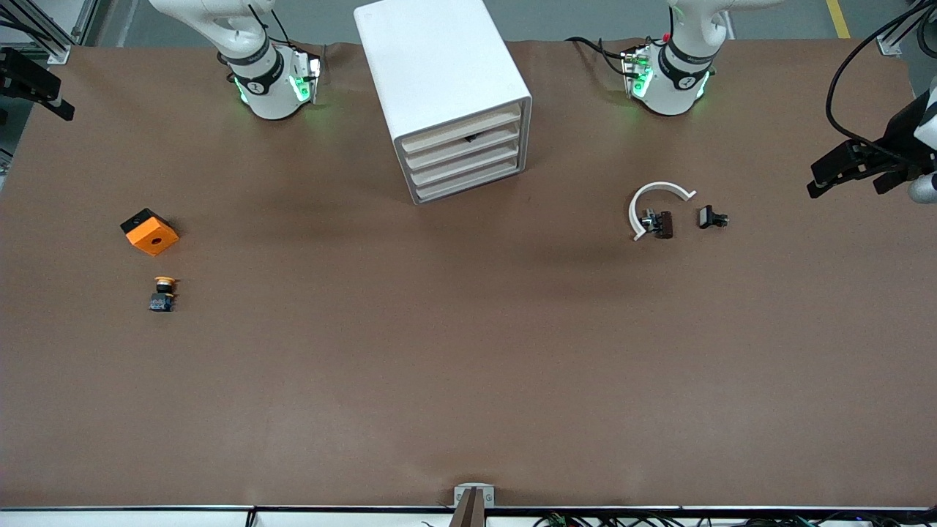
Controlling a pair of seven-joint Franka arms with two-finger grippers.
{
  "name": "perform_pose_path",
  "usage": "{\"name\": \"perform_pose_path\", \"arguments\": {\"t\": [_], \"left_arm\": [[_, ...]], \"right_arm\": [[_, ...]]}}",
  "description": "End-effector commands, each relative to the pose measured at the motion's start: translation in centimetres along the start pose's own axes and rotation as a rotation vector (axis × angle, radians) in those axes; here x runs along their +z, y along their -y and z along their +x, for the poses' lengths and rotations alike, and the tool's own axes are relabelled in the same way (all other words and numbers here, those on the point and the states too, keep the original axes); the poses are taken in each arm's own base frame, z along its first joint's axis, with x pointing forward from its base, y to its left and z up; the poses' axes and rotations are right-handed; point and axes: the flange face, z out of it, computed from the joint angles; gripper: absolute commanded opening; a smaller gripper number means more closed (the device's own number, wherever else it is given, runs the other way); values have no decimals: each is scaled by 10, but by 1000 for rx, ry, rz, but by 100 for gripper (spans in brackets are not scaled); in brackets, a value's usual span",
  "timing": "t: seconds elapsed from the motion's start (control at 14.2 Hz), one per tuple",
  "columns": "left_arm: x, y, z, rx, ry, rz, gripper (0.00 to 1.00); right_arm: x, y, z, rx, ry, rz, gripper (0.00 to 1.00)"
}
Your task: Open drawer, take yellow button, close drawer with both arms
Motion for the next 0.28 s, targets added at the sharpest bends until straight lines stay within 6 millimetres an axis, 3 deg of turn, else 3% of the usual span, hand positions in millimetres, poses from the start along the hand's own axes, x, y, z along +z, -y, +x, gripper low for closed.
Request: {"name": "perform_pose_path", "arguments": {"t": [0.0, 0.21], "left_arm": [[-1, 2, 3, 16, 12, 3, 100], [-2, 2, 3, 16, 10, 5, 100]], "right_arm": [[-4, -6, -8, -32, -14, -14, 100], [-6, -14, -9, -33, -15, -30, 100]]}}
